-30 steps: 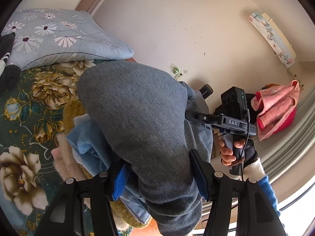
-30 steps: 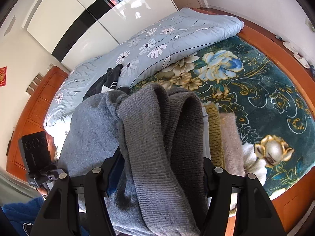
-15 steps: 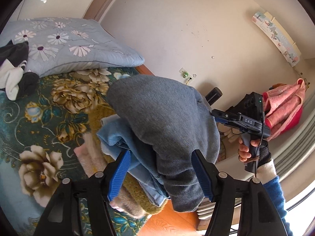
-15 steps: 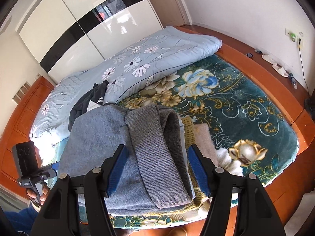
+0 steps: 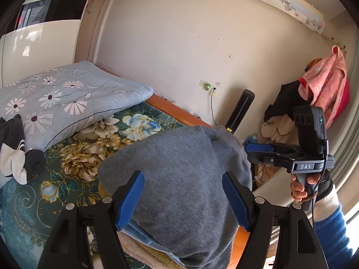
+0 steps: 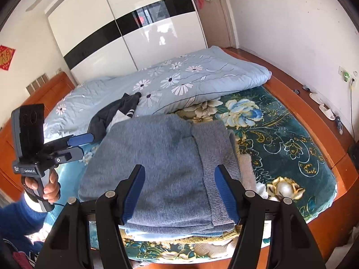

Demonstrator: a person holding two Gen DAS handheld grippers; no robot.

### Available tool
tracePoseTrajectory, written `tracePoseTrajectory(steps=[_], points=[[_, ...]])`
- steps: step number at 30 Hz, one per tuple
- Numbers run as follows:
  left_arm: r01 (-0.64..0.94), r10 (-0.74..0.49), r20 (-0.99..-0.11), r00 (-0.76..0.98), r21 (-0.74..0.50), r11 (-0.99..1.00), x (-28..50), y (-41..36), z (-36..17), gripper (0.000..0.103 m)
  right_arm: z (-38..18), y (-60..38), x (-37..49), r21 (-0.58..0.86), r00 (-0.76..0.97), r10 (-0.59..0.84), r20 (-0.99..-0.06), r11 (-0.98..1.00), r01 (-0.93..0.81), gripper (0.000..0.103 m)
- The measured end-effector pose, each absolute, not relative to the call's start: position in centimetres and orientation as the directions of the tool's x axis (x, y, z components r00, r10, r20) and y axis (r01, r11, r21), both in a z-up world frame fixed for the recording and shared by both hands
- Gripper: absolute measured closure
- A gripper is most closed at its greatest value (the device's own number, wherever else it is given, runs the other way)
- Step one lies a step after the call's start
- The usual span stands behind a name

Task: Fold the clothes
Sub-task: 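Lower the folded sweatshirt onto the clothes stack with both grippers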

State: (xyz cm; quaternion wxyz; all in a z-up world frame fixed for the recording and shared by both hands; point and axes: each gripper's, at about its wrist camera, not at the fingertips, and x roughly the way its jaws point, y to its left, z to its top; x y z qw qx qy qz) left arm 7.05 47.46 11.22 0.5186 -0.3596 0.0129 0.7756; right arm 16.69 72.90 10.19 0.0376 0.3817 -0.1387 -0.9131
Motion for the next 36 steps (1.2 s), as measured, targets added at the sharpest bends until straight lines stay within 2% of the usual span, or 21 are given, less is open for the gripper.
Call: tracePoseTrajectory(steps=[4, 8, 14, 17, 21, 25, 36], points=[[-0.818, 0.764, -0.615, -0.196, -0.328, -0.473, 7.6, 48.3, 8.9, 0.027, 7.8, 72.7, 16.4, 0.255, -0.663, -0.157, -0.732, -0.965, -0.054, 0.037], [-0.829, 0.753, -0.629, -0.193, -0.306, -0.468, 8.2, 48.4, 7.7, 0.025, 5.9, 73.3, 16.4, 0.3, -0.654, -0.183, -0.734, -0.951, -0.07, 0.037], [-0.853, 0.74, -0.639, -0.21, -0.249, -0.458, 9.1, 48.8, 7.4, 0.021, 5.4, 73.6, 16.6, 0.327, -0.661, -0.203, -0.722, -0.943, -0.067, 0.037], [-0.861, 0.746, -0.628, -0.222, -0.234, -0.453, 9.4, 48.3, 8.7, 0.021, 6.6, 73.5, 16.8, 0.295, -0.672, -0.174, -0.72, -0.953, -0.069, 0.037], [-0.854, 0.765, -0.595, -0.247, -0.24, -0.462, 8.5, 47.7, 10.5, 0.021, 9.0, 73.3, 16.7, 0.279, -0.713, -0.158, -0.683, -0.959, -0.055, 0.037], [-0.824, 0.767, -0.599, -0.232, -0.297, -0.482, 6.8, 47.9, 10.5, 0.021, 10.8, 72.8, 15.2, 0.276, -0.736, -0.155, -0.659, -0.96, -0.046, 0.037], [-0.819, 0.732, -0.651, -0.203, -0.296, -0.491, 5.7, 49.9, 7.4, 0.021, 8.3, 72.4, 10.1, 0.292, -0.692, -0.192, -0.696, -0.956, -0.029, 0.037]])
